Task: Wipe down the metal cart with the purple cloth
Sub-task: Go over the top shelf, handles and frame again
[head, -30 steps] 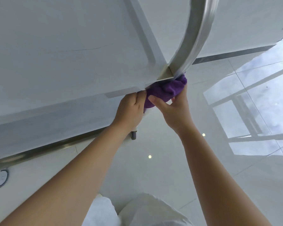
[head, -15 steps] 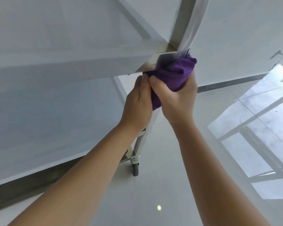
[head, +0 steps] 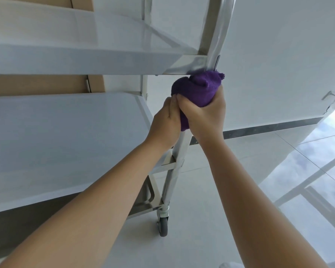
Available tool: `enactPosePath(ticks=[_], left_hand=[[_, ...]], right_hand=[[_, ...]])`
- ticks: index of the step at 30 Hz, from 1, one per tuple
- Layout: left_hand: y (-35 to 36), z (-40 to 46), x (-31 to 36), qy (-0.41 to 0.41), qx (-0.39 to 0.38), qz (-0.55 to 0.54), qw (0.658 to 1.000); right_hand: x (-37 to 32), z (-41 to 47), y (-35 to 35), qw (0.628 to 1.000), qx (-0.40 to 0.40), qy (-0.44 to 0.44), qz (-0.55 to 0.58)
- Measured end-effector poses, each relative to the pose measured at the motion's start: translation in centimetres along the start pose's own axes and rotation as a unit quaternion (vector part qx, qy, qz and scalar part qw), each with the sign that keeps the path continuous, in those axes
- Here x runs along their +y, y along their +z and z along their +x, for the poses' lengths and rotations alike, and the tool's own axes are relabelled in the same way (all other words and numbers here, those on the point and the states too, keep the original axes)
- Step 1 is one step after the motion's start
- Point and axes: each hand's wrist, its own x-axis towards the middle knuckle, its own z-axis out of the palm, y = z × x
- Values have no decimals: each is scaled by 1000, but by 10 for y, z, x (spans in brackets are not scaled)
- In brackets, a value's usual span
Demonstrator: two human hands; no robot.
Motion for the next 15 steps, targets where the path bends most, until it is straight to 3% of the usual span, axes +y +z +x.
enactPosePath(ticks=[15], left_hand=[[-1, -46, -64, -85, -56, 105, 989]], right_hand=[[67, -61, -10, 997, -34, 71, -18]])
